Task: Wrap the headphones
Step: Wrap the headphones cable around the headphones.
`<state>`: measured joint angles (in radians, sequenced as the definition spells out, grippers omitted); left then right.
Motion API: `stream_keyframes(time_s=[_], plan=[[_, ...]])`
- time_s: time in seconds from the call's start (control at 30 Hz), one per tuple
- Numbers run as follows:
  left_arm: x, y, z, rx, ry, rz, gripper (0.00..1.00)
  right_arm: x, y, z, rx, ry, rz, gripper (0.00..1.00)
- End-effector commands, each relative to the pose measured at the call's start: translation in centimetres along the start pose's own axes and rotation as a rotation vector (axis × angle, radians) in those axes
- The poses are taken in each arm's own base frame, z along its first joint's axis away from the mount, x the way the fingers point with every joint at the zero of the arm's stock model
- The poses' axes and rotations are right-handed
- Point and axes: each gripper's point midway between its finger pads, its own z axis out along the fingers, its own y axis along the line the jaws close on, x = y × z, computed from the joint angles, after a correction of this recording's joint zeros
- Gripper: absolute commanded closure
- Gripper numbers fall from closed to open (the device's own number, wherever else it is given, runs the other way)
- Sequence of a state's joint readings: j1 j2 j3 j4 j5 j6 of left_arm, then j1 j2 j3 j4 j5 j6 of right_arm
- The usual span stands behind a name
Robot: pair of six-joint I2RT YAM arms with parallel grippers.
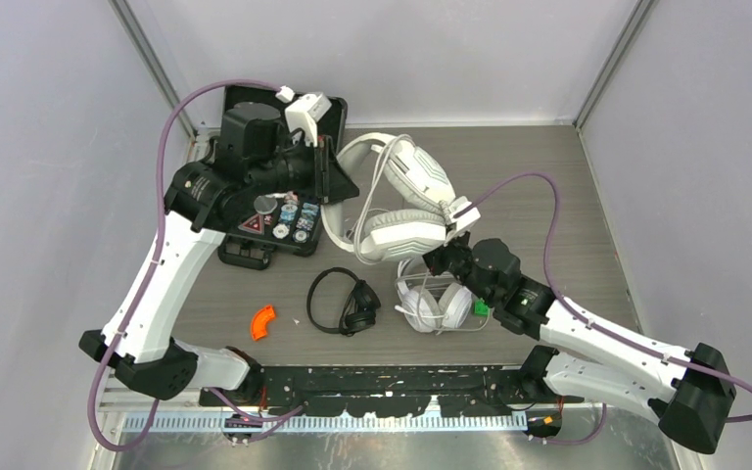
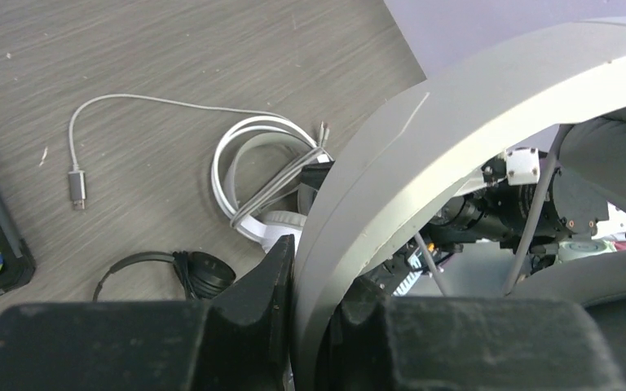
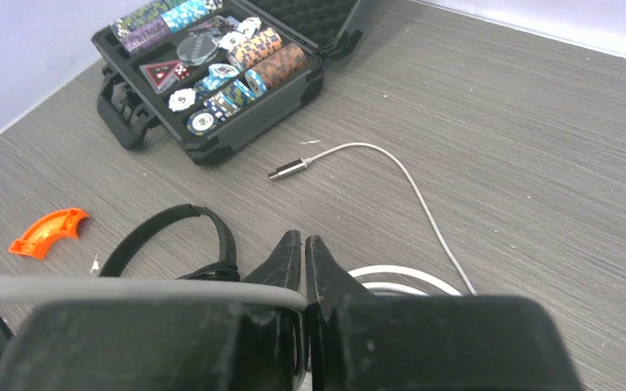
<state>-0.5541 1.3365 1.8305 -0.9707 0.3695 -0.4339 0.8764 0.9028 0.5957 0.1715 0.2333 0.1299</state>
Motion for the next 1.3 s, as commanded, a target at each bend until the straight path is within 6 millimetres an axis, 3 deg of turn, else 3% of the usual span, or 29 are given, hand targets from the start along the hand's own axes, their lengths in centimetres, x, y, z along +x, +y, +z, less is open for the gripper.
stream_keyframes(time_s=[0.0,0.1,0.3,0.43,0.6,0.8,1.27], plan=[[-1.0,-3.5,-1.6,0.173,-0.040,0.060,1.00,-3.9,-0.2,0.0,0.001,-0.126,0.033,0.94],[0.0,-3.4,-1.4,0.195,-0.001,0.115,1.00,-4.5,-0.5,-0.3,-0.001,-0.143,0.043,1.00],[0.9,-1.6,-0.3,0.192,-0.006,0.347,1.00,-5.5,0.5,-1.3,-0.062,-0.112,0.070,1.00],[0.6,-0.4,0.2,0.174,-0.041,0.548,1.00,-4.6,1.6,-2.0,-0.115,-0.001,0.081,1.00],[0.7,2.1,1.1,0.102,-0.042,0.762,1.00,-4.4,3.2,-3.1,-0.190,0.096,0.135,1.00],[2.6,4.9,2.5,0.063,0.051,0.993,1.00,-5.2,5.1,-4.5,-0.273,0.189,0.202,1.00],[3.0,6.1,3.5,0.033,0.002,1.307,1.00,-5.0,6.8,-6.3,-0.340,0.341,0.269,1.00]])
